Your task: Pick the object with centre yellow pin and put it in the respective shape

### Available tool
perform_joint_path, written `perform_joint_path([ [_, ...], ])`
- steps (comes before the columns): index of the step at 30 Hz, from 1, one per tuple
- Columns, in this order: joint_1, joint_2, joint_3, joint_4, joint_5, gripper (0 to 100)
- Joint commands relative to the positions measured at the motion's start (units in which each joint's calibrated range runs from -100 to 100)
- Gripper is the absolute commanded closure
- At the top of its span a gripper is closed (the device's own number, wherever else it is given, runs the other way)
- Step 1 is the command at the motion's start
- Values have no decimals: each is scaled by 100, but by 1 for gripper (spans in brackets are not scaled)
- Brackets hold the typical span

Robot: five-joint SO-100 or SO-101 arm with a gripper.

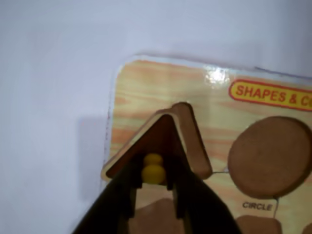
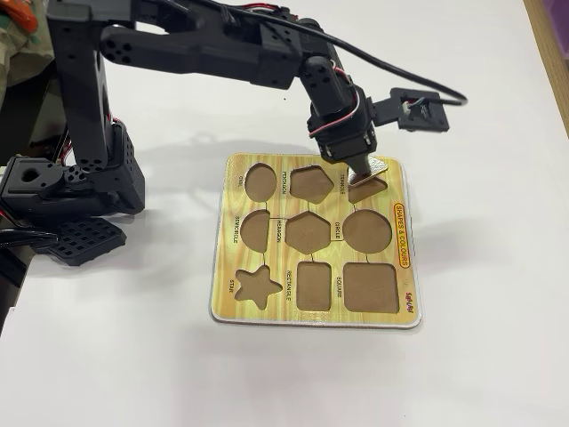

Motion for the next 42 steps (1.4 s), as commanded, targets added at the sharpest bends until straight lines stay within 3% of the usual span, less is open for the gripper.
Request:
perform_joint_path([
  [1,60,-93,-171,-140,356,95],
  [14,568,-52,-99,-132,664,95],
  [42,138,392,-180,-149,392,95],
])
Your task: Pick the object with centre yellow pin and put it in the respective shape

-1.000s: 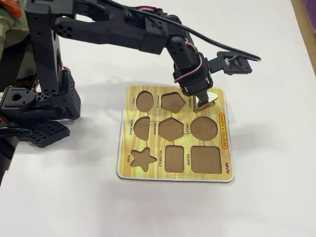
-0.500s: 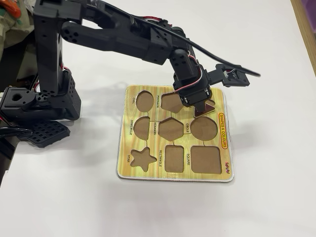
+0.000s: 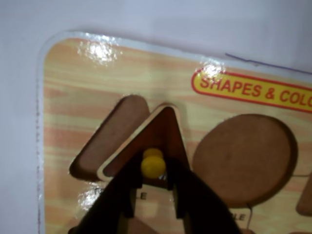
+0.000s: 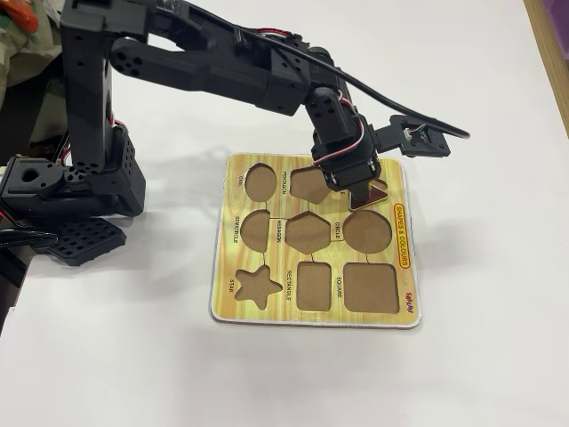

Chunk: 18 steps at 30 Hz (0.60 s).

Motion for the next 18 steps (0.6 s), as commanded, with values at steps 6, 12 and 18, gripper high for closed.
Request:
perform_joint_path([
  [6,-317,-72,-162,-63,-29,95],
  [12,-523,-88,-162,-63,-29,95],
  [18,-513,-88,-162,-63,-29,95],
])
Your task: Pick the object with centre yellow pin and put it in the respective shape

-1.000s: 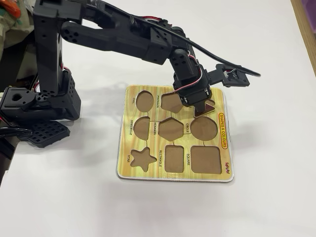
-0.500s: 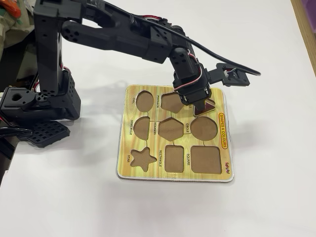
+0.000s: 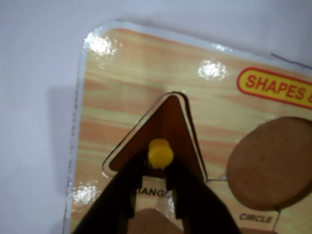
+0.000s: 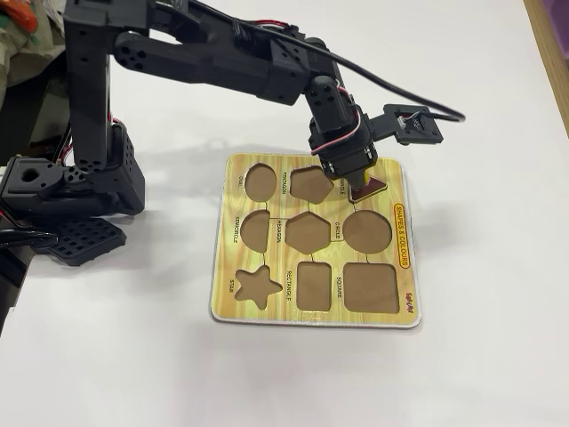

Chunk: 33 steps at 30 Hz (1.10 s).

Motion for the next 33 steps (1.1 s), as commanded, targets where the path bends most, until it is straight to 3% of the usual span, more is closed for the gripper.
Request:
perform_joint_path([
  [1,-120,-106,-162,-63,13,95],
  [8,-100,-131,-153,-20,-24,94],
  [13,-91,-783,234,-20,-489,94],
  [17,-12,-1302,567,-46,-510,94],
  [33,632,-4248,3183,-55,-516,94],
])
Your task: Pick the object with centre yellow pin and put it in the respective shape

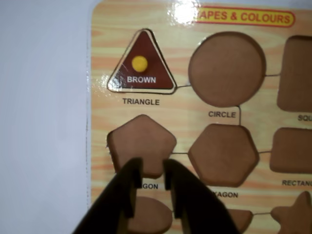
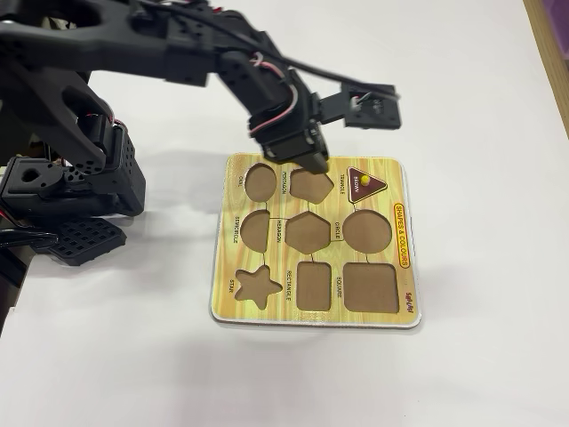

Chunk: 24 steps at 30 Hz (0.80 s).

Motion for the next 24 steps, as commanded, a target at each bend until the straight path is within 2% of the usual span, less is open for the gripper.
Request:
perform_joint_path([
  [1,243,-918,486,-55,-16,94],
  [24,594,-5378,4101,-63,-22,94],
])
